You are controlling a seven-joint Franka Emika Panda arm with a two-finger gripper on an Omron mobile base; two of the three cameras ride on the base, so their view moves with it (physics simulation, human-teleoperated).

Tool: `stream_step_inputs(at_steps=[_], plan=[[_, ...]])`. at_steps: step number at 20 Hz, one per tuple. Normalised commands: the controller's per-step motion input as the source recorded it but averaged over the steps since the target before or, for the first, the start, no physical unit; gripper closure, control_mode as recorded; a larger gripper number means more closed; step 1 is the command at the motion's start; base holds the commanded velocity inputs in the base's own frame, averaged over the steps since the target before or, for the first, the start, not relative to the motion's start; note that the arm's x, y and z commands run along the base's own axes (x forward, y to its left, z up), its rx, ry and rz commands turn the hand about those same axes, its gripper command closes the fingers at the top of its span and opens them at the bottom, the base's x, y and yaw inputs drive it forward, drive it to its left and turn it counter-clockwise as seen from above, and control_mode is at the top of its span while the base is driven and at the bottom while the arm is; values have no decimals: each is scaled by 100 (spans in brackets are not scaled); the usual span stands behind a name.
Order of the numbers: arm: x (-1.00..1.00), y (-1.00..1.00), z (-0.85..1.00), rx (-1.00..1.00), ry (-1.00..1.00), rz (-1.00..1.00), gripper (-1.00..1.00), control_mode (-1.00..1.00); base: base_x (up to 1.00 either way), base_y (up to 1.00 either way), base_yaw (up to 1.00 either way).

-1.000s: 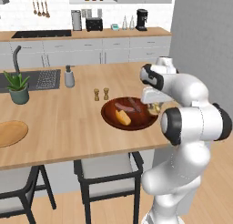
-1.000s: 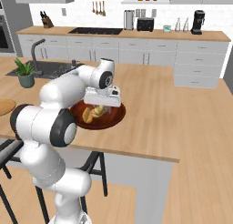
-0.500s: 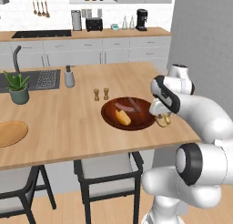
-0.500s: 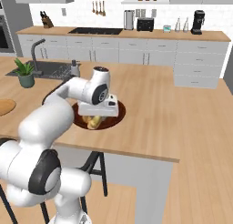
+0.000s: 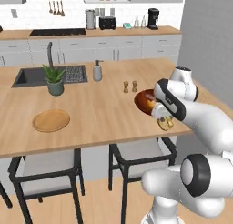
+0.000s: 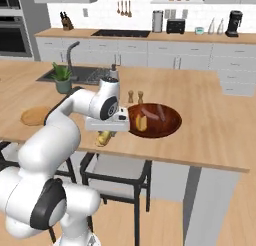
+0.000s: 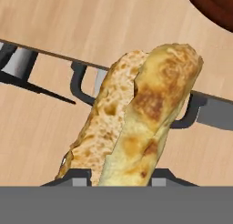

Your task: Place one bun and one sausage from the bowl on each plate.

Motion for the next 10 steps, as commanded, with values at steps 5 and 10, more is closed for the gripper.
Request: stream_step_inputs(at_steps=[5,10], plan=[[0,0,0,0,0,0,100,100,24,100,-1],[0,0,0,0,0,0,100,100,66,97,0]])
